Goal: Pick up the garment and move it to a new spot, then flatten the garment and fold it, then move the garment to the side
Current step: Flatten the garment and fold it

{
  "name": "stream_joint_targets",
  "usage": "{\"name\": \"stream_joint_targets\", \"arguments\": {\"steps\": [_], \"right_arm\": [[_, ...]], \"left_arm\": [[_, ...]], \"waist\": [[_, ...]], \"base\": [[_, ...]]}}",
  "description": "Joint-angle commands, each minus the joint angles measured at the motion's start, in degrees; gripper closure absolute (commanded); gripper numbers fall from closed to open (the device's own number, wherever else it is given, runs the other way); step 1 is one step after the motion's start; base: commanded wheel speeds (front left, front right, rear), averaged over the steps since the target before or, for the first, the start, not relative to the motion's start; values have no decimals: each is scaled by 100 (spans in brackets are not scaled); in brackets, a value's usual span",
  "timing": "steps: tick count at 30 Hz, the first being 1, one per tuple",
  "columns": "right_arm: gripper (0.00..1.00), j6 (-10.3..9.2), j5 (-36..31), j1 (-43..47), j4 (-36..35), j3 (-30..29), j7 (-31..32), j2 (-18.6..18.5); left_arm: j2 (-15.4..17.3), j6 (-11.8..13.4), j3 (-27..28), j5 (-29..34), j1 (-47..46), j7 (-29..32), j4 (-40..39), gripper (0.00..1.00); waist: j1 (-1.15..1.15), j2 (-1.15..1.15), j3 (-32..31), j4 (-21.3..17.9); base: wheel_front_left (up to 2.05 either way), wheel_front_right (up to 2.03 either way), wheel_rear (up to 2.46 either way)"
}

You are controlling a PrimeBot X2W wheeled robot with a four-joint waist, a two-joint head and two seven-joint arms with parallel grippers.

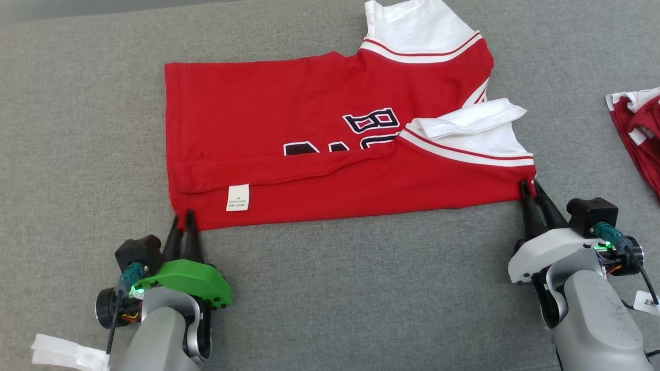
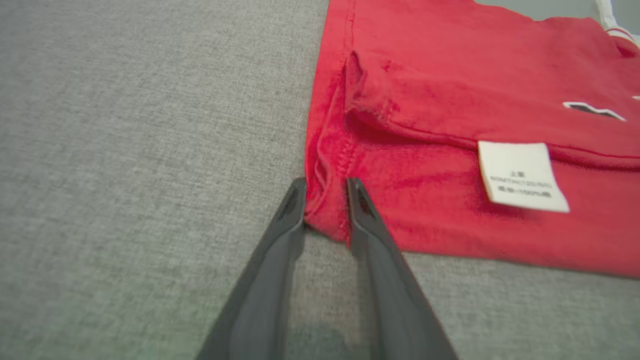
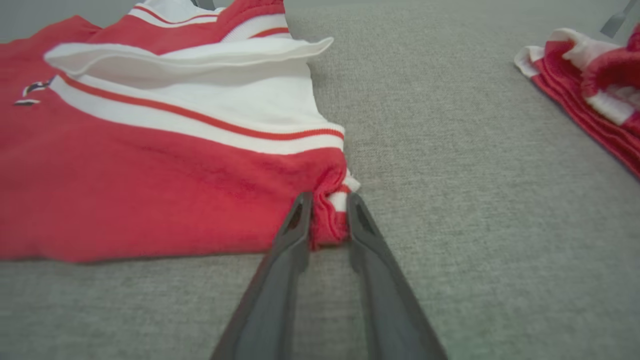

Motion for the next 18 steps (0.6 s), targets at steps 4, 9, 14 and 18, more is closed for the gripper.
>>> {"name": "stream_joint_targets", "arguments": {"steps": [4, 9, 14, 18], "right_arm": [[100, -10, 224, -39, 10, -16, 9, 0], [100, -10, 369, -74, -330, 6, 7, 2], [100, -10, 632, -252, -671, 12, 6, -13], [100, -10, 948, -607, -834, 33, 5, -39]], "left_arm": [[-36, -58, -92, -71, 142, 180, 206, 100], [-31, -65, 59, 26, 111, 121, -259, 100], [-13, -143, 275, 84, -102, 103, -963, 100], [-14, -153, 458, 191, -332, 103, -1396, 100]], "waist": [[0, 0, -28, 28], [0, 0, -72, 56], [0, 0, -187, 94], [0, 0, -353, 101]], "base": [[0, 0, 0], [0, 0, 0], [0, 0, 0], [0, 0, 0]]}}
